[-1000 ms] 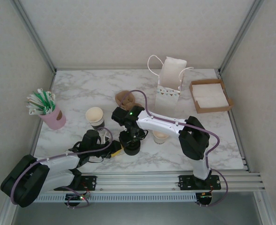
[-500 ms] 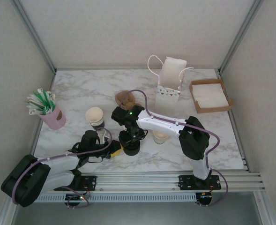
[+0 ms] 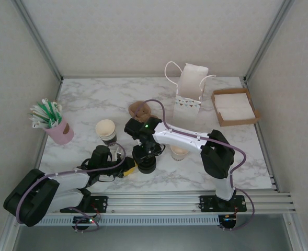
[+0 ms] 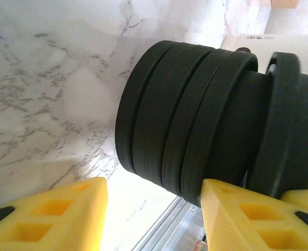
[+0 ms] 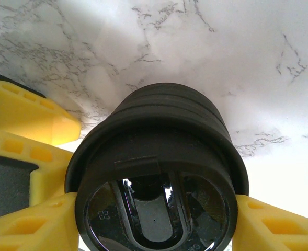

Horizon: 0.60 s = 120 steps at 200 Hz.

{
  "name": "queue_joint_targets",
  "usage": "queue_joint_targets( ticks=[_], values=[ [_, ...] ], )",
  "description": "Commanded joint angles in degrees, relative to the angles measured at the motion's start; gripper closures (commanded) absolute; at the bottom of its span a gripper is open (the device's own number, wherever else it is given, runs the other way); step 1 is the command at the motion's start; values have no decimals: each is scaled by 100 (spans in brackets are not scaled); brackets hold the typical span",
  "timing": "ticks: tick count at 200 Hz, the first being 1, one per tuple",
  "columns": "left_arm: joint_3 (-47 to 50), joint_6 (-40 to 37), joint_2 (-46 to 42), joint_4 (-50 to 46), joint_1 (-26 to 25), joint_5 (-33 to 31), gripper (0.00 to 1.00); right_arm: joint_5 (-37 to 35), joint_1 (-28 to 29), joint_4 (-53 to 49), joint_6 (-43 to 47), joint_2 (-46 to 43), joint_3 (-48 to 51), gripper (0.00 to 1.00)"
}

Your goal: Pack the takeout coffee

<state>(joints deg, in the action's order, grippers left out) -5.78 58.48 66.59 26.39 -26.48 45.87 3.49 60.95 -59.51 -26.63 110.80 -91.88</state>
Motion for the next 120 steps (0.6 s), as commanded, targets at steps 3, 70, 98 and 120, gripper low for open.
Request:
queue_joint_targets(
  ticks=[3, 70, 98, 120],
  values=[
    [-107, -183, -178, -266, 64, 22, 50, -219, -5, -270, -121, -386, -236, 35],
    [-443, -369, -731, -1171, 117, -104, 38, -625, -3, -637, -98, -973, -399, 35],
    [-929, -586, -1411, -2300, 117, -378, 15, -825, -30, -926, -55, -1263, -440, 34],
    [-1255, -656, -1801, -2942, 113, -545, 1, -956, -81, -1086, -51, -1525, -408, 34]
  ],
)
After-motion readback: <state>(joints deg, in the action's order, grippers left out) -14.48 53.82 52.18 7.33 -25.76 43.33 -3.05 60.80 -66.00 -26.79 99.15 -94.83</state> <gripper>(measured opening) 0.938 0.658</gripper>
